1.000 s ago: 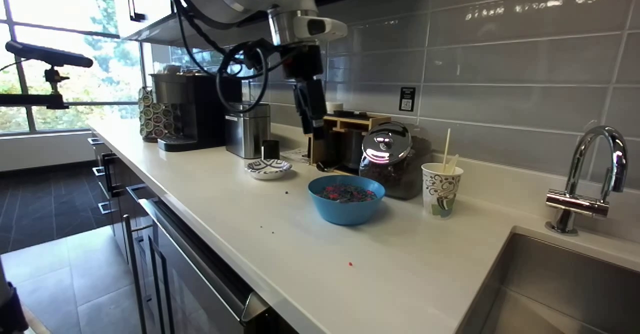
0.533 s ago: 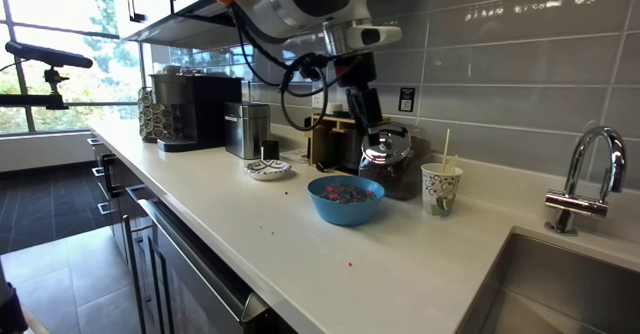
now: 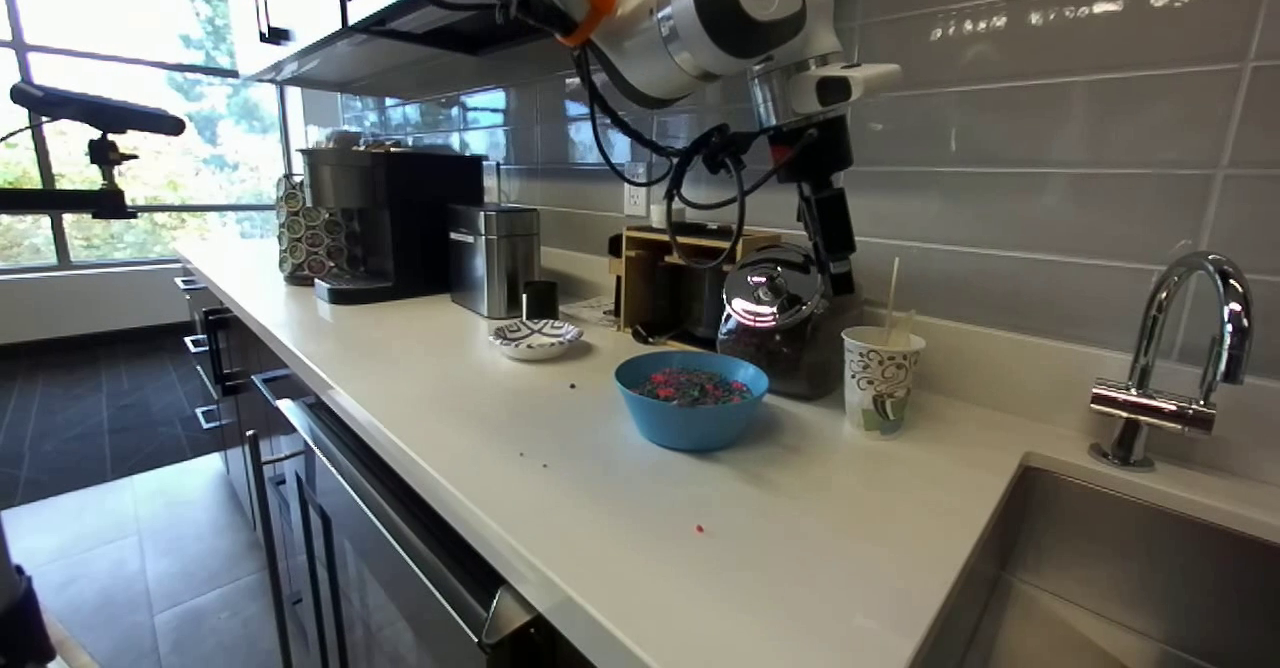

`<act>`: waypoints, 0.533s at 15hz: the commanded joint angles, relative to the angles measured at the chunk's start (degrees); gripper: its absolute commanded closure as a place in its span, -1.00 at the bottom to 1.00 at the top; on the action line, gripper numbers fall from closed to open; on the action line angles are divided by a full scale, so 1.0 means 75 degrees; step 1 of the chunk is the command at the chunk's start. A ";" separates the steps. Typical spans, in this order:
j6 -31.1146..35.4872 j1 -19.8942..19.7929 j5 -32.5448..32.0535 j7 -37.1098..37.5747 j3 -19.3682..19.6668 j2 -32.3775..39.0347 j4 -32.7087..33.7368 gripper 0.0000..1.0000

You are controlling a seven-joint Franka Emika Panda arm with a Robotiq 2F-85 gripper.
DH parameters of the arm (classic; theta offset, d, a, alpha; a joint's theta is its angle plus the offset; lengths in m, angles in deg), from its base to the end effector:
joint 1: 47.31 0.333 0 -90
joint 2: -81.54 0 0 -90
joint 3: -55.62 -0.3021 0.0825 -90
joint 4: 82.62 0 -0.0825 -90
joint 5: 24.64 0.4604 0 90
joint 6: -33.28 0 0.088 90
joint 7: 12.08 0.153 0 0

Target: Remove the knife from the cup

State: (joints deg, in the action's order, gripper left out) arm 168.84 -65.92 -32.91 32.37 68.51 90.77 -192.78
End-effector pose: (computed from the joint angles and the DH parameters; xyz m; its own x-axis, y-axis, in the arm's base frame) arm 0.5938 -0.3685 0.3449 0.3078 -0.9006 0.3069 -0.9354 -0.3455 -0.0756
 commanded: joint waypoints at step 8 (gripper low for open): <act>0.0056 0.0303 0.0099 0.0316 0.0461 0.0627 0.0745 -1.00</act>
State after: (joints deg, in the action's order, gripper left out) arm 168.94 -64.89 -32.69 33.25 69.92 92.58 -190.54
